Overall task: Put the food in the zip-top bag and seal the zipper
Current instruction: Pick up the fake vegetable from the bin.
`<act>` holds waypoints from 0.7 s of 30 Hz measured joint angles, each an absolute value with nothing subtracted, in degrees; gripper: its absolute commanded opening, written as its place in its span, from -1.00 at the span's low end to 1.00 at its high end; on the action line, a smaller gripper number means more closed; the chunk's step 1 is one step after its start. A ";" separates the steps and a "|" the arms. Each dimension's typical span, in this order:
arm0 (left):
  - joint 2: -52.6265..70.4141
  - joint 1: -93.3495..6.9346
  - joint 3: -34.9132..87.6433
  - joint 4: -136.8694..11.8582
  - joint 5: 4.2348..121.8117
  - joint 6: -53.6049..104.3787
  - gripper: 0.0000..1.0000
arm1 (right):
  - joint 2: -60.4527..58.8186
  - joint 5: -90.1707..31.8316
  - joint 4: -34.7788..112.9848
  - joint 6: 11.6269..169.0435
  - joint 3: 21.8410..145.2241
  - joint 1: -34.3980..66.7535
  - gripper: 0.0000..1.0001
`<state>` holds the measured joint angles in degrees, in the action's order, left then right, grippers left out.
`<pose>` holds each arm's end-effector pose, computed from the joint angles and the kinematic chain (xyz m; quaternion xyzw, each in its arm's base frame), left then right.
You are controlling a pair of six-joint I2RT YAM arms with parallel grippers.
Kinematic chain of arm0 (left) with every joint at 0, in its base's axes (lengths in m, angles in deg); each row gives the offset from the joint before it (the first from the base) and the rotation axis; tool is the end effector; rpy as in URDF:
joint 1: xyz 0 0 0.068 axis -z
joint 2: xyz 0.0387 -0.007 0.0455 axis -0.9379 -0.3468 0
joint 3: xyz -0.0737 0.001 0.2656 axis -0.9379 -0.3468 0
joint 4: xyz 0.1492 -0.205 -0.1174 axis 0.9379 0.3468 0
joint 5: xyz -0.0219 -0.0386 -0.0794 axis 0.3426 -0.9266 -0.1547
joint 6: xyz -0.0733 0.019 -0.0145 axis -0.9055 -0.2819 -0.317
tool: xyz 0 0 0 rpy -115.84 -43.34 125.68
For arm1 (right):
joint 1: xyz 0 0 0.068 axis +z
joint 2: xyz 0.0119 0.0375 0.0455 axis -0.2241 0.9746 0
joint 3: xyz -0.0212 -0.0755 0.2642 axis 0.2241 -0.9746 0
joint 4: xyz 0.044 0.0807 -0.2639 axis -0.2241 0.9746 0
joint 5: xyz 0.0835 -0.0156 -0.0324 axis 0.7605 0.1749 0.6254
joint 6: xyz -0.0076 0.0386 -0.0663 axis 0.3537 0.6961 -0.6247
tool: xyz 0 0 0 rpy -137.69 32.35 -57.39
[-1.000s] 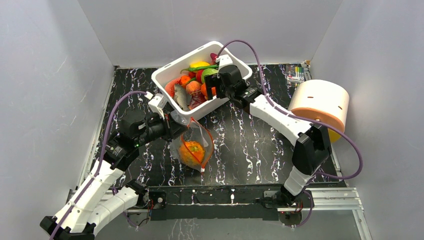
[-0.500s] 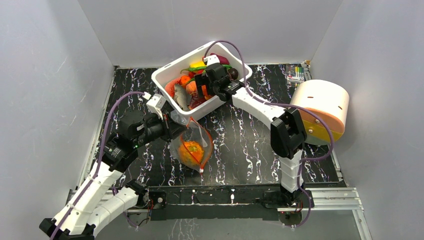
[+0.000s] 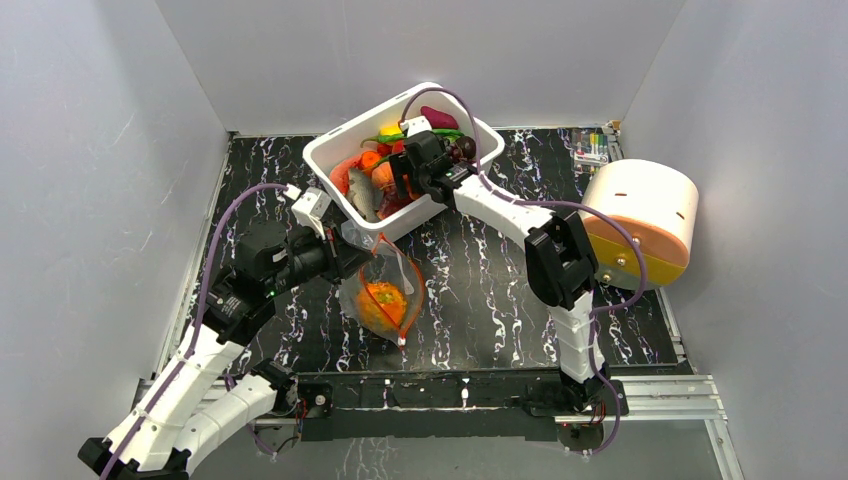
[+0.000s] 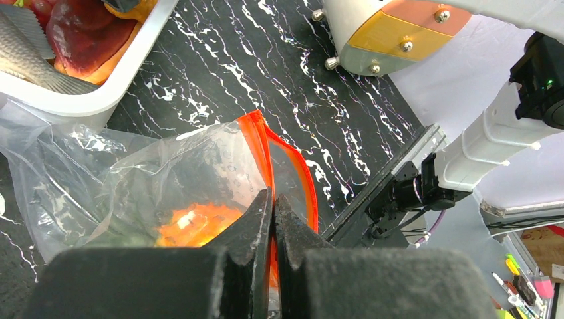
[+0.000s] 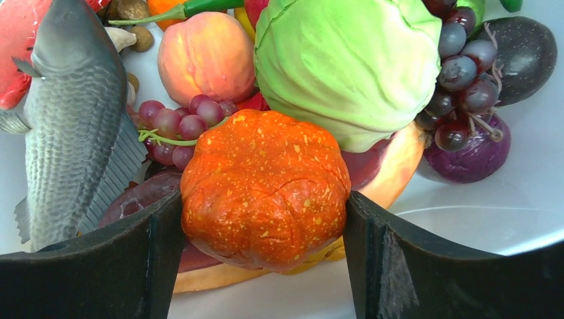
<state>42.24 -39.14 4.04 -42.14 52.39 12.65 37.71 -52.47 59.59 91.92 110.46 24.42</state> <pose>0.1693 -0.1247 0.3629 0.1462 0.7514 -0.4028 0.5018 0.4319 0.3075 0.2408 -0.1651 0.8775 0.0556 0.4468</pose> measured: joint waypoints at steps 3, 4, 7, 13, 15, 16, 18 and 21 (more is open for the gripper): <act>42.24 -39.14 4.04 -42.14 52.45 12.78 -1.00 | 37.47 -52.14 58.89 91.57 109.74 24.42 0.23; 42.24 -39.14 4.04 -42.12 52.48 12.89 -1.00 | 37.19 -52.01 58.69 91.53 109.33 24.42 0.20; 42.21 -39.14 4.04 -42.14 52.67 12.98 -1.00 | 36.01 -51.79 58.41 91.47 108.58 24.42 0.13; 41.89 -39.14 4.00 -42.16 52.91 12.93 -1.00 | 29.50 -50.50 58.28 91.64 105.15 24.42 0.04; 41.82 -39.14 3.93 -42.23 53.09 12.89 -1.00 | 25.89 -49.85 58.26 92.27 103.23 24.42 0.03; 41.82 -39.14 3.84 -42.23 53.20 12.87 -1.00 | 24.23 -49.50 58.19 92.62 102.42 24.42 0.01; 41.80 -39.14 3.78 -42.23 53.50 12.83 -1.00 | 19.90 -48.36 58.04 93.39 99.73 24.42 0.00; 41.69 -39.14 3.78 -42.49 53.79 12.67 -1.00 | 12.23 -46.00 57.88 94.85 94.66 24.42 0.00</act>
